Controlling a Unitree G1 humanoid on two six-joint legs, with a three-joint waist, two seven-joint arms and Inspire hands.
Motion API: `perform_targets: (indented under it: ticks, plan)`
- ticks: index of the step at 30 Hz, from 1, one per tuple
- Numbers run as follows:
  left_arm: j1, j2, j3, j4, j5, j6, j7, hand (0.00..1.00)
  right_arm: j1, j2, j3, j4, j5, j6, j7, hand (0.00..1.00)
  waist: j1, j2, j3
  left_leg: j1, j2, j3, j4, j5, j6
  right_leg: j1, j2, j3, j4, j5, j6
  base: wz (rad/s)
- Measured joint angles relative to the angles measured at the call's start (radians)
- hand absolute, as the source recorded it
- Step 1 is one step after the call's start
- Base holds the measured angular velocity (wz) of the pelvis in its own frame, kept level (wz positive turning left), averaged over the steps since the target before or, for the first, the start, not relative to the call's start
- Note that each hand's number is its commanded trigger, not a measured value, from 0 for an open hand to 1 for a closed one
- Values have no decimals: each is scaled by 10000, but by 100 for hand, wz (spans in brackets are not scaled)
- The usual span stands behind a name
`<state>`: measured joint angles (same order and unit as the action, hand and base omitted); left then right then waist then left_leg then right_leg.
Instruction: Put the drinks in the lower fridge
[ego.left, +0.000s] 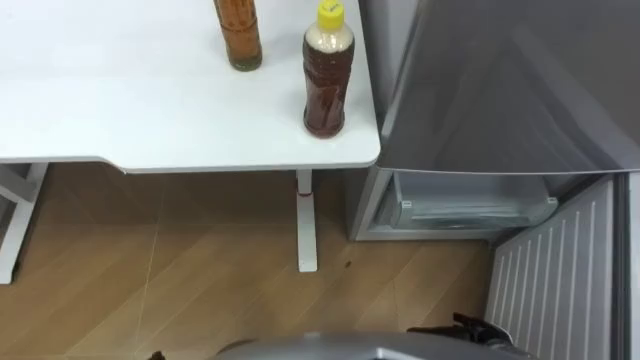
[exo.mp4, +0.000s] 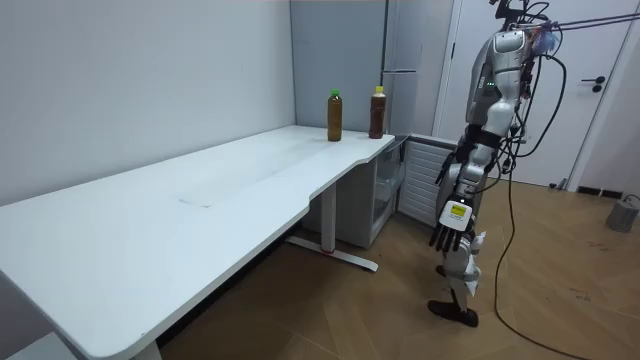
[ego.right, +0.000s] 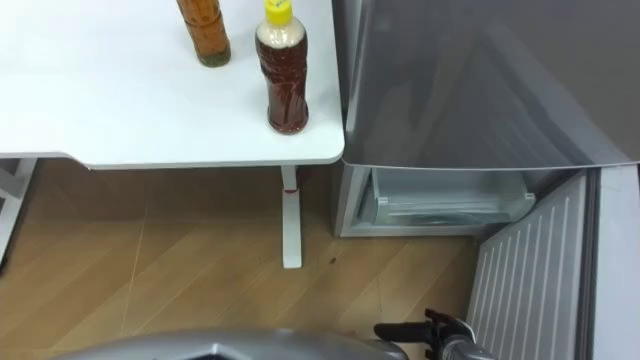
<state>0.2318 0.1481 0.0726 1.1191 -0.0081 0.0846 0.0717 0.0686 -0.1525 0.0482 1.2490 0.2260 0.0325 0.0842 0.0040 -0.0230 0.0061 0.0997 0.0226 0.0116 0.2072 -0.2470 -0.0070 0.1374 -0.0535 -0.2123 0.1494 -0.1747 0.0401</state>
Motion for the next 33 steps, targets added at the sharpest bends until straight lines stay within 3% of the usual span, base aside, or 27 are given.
perform_targets:
  ticks: [9, 18, 25, 30, 33]
  plan:
    - [-154, -22, -6, -326, -56, 0, 64, 0, -39, -3, 75, -56, -38, 23, 17, 0, -15, -36, -1, -27, 0, -76, -16, -1, -4, -5, 5, -97, -3, -47, -7, 2]
    - [-201, -39, 34, -331, -1035, -25, 311, 0, 14, 38, -33, 95, 77, 56, 33, 0, -34, -123, -20, -7, -6, -105, -90, -1, -4, 54, 17, -71, -123, -57, 3, 0]
    - [-27, -157, 249, -318, -2373, -43, 792, 0, 115, 44, -122, 118, 219, 41, -26, 0, 5, -80, -52, 21, -9, -98, -24, -1, -4, 92, 19, -86, -128, -55, 3, 0]
    - [-74, -174, 557, -301, -4675, -101, 1432, 0, 142, 63, -148, 132, 318, 47, -191, 0, 6, 1, -52, 24, -7, -106, -45, -6, -5, 112, 19, -100, -111, -54, 1, 0]
    - [-70, -186, 1258, -455, -6017, -234, 1844, 0, 306, 62, -177, -9, 511, 24, -286, 0, 117, 84, -49, 195, -4, -104, -106, -13, -5, 252, 20, -109, -106, -53, -1, 0]
